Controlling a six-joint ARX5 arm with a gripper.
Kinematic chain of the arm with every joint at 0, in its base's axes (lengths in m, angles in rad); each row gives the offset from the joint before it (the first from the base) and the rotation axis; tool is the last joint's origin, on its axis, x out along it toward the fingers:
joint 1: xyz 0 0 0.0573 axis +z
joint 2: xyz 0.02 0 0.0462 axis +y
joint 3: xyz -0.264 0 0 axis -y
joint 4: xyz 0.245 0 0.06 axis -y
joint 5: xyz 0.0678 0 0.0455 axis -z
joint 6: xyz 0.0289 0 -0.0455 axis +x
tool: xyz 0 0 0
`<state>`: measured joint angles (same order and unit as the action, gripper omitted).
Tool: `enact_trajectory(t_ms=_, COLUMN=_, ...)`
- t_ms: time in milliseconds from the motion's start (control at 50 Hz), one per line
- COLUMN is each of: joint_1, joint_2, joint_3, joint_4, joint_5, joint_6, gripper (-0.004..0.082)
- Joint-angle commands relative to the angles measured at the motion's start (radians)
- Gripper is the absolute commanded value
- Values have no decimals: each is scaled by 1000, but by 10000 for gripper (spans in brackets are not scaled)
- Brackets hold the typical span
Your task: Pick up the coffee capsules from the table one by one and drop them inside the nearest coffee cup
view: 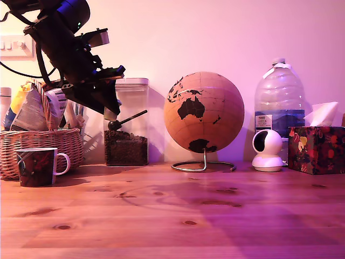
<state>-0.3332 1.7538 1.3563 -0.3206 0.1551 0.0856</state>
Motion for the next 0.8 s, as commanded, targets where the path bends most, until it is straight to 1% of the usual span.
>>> enact_trajectory(t_ms=0, joint_1=2, joint_2=-24, joint_3=-13, joint_4=8, joint_5=-2, joint_6=-7, gripper=235)
enact_trajectory(t_ms=260, joint_1=33, joint_2=-36, joint_3=-13, joint_4=6, joint_5=-2, joint_6=-10, gripper=235)
enact_trajectory(t_ms=280, joint_1=37, joint_2=-39, joint_3=-13, joint_4=5, joint_5=-2, joint_6=-29, gripper=235)
enact_trajectory(t_ms=360, joint_1=48, joint_2=-51, joint_3=-13, joint_4=-2, joint_5=-2, joint_6=-34, gripper=235)
enact_trajectory(t_ms=780, joint_1=129, joint_2=-85, joint_3=-15, joint_4=-57, joint_5=-2, joint_6=-36, gripper=235)
